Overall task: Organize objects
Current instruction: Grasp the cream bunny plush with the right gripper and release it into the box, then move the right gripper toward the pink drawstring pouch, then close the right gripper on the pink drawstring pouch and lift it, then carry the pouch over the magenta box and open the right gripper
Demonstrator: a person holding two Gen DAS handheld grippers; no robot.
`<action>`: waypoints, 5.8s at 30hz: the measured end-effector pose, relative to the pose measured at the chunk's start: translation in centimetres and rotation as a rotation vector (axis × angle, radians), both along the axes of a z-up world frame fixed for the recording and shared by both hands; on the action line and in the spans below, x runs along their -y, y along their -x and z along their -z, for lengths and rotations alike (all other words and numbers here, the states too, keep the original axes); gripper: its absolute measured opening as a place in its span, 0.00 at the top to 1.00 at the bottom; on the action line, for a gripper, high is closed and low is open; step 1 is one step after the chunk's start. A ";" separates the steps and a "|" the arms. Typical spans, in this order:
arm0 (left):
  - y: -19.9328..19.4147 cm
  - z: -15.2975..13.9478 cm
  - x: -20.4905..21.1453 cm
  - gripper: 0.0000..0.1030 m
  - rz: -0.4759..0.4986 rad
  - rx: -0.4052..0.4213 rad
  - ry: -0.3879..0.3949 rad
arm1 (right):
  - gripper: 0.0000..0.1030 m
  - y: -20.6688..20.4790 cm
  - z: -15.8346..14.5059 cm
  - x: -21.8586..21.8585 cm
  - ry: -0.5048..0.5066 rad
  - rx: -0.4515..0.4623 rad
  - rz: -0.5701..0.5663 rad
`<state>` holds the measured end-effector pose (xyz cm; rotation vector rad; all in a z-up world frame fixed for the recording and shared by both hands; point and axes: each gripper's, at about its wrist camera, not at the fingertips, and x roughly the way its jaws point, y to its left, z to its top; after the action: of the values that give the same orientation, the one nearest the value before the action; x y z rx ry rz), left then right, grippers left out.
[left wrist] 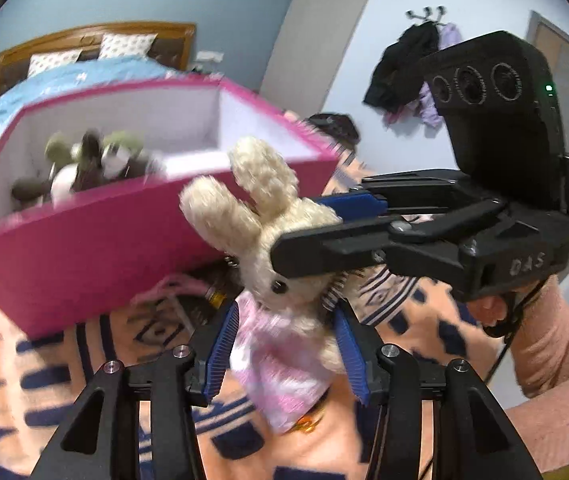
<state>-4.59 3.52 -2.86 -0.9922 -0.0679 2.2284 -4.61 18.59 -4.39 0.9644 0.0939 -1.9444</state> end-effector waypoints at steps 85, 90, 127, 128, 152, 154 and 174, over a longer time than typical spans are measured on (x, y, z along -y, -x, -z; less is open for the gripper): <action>-3.6 2.5 4.6 0.17 -0.279 -0.050 0.135 | 0.50 -0.6 5.2 -0.1 -0.080 0.066 0.044; -4.0 3.5 4.3 0.17 -0.262 -0.026 0.131 | 0.50 -0.4 6.0 0.2 -0.109 0.087 0.055; -3.5 -1.1 -0.5 0.54 0.049 -0.062 -0.016 | 0.72 -3.0 -1.9 -2.5 0.021 -0.132 0.102; -3.0 -1.6 -0.5 0.54 0.046 -0.068 -0.017 | 0.72 -2.9 -2.4 -2.7 0.026 -0.144 0.103; 13.3 -7.7 -1.1 0.54 -0.073 -0.090 0.008 | 0.73 9.7 -9.1 -1.8 0.055 -0.242 0.202; 14.1 -7.3 -1.2 0.54 -0.083 -0.075 0.016 | 0.73 10.7 -8.8 -1.7 0.048 -0.225 0.203; 18.8 -3.7 -1.1 0.60 -0.159 0.059 0.110 | 0.70 17.8 -4.1 0.3 -0.090 -0.113 0.246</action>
<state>-23.41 4.59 0.88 -1.1480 -0.0531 2.3676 -22.44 18.30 -0.24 0.9604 0.1337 -2.2375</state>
